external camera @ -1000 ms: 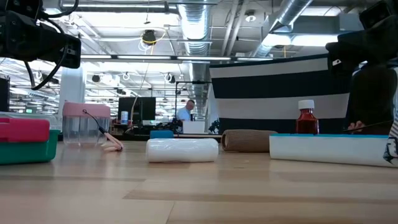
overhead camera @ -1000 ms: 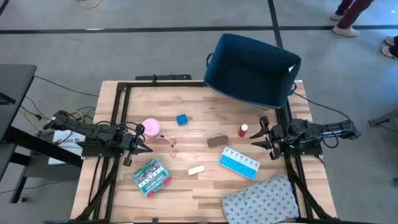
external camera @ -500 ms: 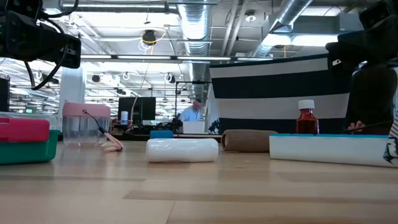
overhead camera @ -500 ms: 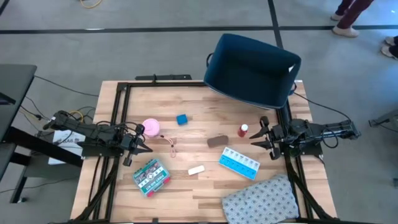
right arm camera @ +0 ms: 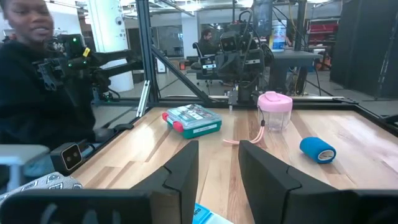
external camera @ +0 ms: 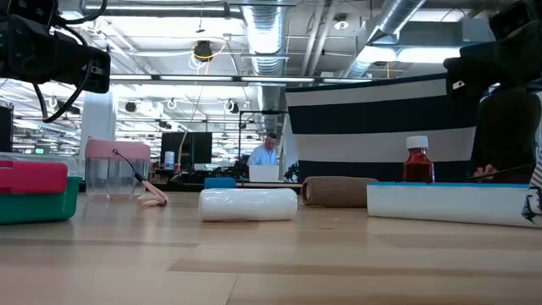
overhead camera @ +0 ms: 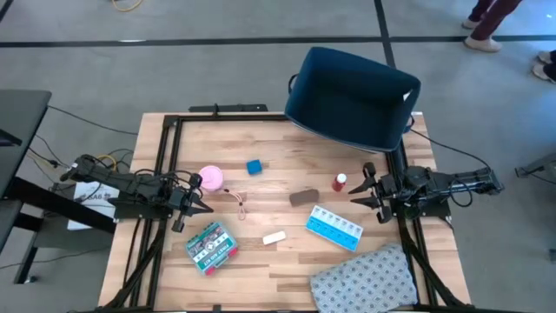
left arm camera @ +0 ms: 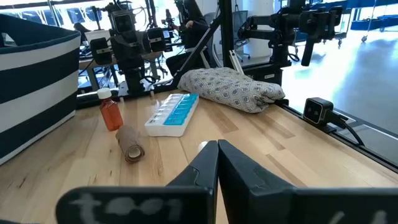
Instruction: Pick & place medical supplies in basket/bin
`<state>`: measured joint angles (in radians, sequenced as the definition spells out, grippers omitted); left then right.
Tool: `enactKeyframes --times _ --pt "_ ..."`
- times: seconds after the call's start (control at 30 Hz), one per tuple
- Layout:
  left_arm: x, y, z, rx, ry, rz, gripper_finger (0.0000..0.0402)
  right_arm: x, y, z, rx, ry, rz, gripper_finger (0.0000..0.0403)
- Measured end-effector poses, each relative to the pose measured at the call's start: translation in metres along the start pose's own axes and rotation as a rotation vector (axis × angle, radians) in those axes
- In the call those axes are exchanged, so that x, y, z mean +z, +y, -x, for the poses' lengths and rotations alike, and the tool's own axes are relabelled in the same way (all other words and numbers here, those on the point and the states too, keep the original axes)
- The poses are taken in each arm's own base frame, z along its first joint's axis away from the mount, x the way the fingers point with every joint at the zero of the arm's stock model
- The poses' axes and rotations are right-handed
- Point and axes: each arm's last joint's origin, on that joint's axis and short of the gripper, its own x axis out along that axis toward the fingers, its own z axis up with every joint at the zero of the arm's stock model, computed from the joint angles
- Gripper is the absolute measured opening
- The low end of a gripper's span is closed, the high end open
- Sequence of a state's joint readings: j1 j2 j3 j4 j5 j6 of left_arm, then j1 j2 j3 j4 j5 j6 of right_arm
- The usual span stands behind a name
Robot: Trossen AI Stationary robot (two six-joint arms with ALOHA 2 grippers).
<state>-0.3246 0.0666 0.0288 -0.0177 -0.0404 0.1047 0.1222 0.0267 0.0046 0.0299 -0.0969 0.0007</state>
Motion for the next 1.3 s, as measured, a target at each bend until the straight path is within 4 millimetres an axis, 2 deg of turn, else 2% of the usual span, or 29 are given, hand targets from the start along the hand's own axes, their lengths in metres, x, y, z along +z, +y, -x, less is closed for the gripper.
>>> enactKeyframes --times 1.07,1.3 --pt "0.002 0.000 0.000 0.001 -0.029 0.046 0.0000 0.000 0.000 0.000 0.000 0.000 0.000 0.0108" --pt "0.013 0.001 0.001 0.000 -0.138 0.127 0.0000 0.000 0.000 0.000 0.000 0.000 0.000 0.0108"
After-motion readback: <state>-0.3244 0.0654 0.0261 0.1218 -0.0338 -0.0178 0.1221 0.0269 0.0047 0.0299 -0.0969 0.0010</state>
